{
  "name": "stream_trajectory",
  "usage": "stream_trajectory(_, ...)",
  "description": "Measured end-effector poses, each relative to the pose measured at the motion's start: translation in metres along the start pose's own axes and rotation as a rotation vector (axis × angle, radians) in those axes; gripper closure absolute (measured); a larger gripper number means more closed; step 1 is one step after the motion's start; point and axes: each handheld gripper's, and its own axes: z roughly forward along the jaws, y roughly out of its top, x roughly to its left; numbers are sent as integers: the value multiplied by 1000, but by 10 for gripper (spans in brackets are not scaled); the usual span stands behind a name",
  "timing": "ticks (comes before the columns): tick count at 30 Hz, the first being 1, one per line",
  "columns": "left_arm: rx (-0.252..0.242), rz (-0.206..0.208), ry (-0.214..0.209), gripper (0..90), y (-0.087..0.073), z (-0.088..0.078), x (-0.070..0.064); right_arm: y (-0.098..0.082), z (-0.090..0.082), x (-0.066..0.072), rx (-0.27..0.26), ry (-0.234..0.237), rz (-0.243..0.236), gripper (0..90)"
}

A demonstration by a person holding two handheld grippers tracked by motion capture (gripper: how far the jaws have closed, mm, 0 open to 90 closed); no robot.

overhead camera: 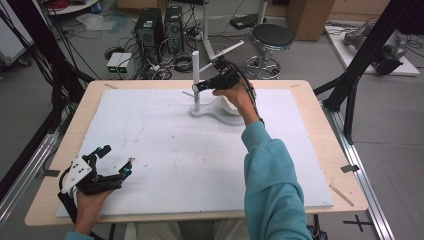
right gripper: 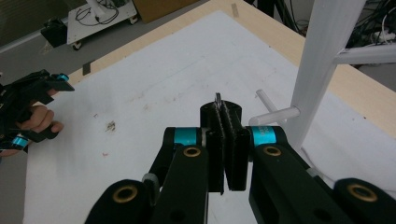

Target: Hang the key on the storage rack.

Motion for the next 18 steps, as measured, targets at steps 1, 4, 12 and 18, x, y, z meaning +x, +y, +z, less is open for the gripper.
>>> stream_trajectory(1, 0, 0, 0, 62, 0, 0, 0, 0, 1, -1, 2, 1, -7, 892)
stream_trajectory(4, 2, 0, 0, 62, 0, 0, 0, -1, 4, -3, 8, 1, -3, 892)
stream_trajectory(12, 5, 6, 0, 62, 0, 0, 0, -3, 11, -9, 18, -11, 18, 892)
stream_trajectory(18, 5, 4, 0, 62, 0, 0, 0, -4, 10, -13, 13, -14, 21, 892)
